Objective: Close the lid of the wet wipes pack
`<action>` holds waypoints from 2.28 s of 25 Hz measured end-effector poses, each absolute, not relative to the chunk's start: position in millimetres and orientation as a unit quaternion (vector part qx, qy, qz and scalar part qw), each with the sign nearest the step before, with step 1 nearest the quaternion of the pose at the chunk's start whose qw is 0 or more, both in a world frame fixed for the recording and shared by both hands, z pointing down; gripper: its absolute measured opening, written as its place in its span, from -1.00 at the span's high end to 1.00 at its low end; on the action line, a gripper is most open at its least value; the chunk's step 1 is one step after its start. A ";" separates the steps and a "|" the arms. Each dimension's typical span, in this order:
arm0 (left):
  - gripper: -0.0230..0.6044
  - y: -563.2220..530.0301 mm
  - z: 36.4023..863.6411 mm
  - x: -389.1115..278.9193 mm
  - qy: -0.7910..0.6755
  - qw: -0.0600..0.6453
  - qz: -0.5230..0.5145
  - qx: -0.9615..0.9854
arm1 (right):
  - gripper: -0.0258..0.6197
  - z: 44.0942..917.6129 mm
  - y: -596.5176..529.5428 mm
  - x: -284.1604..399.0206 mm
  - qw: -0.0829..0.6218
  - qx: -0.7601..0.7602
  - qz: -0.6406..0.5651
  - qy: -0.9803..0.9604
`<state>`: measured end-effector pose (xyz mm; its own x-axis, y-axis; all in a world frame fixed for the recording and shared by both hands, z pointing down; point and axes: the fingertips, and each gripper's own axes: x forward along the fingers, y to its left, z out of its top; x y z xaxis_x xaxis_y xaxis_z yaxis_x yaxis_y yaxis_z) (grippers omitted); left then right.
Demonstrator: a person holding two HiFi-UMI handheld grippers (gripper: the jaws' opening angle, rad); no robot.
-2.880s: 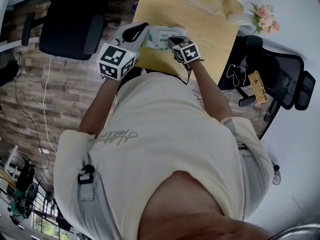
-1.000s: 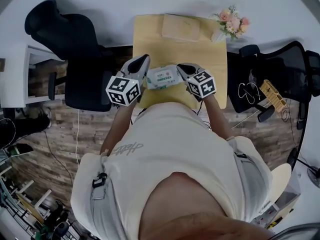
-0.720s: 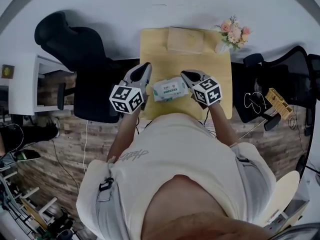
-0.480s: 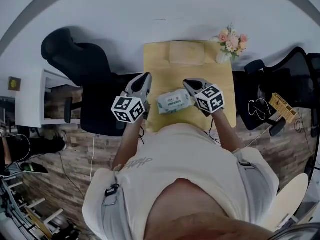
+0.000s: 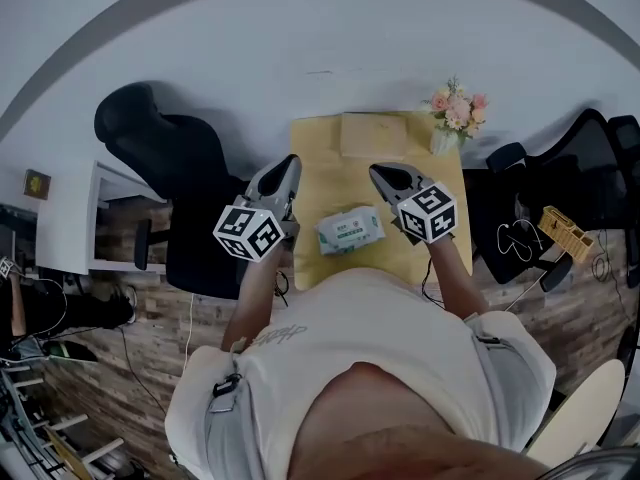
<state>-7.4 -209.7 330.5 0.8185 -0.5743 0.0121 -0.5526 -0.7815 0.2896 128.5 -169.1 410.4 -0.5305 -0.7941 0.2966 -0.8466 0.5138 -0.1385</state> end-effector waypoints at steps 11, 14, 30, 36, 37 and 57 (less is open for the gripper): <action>0.87 -223.0 292.7 -14.9 -0.308 0.079 -0.034 0.947 | 0.91 354.2 -183.9 132.7 0.057 0.482 0.087 -0.870; 0.87 -227.5 284.3 -15.6 -0.313 0.057 -0.031 0.948 | 0.91 342.8 -188.5 130.7 0.045 0.484 0.083 -0.870; 0.87 -229.3 245.5 -22.0 -0.332 -0.037 -0.036 0.942 | 0.91 271.1 -195.3 123.3 -0.004 0.500 0.004 -0.866; 0.87 -234.9 245.5 -25.6 -0.343 -0.056 -0.027 0.937 | 0.91 263.5 -192.2 117.0 -0.009 0.495 -0.004 -0.869; 0.87 -236.2 246.1 -26.4 -0.345 -0.055 -0.027 0.937 | 0.91 262.5 -192.3 117.0 -0.009 0.497 -0.006 -0.868; 0.87 -236.1 280.1 -33.0 -0.351 -0.008 -0.016 0.936 | 0.91 279.3 -194.2 104.3 0.025 0.507 -0.011 -0.862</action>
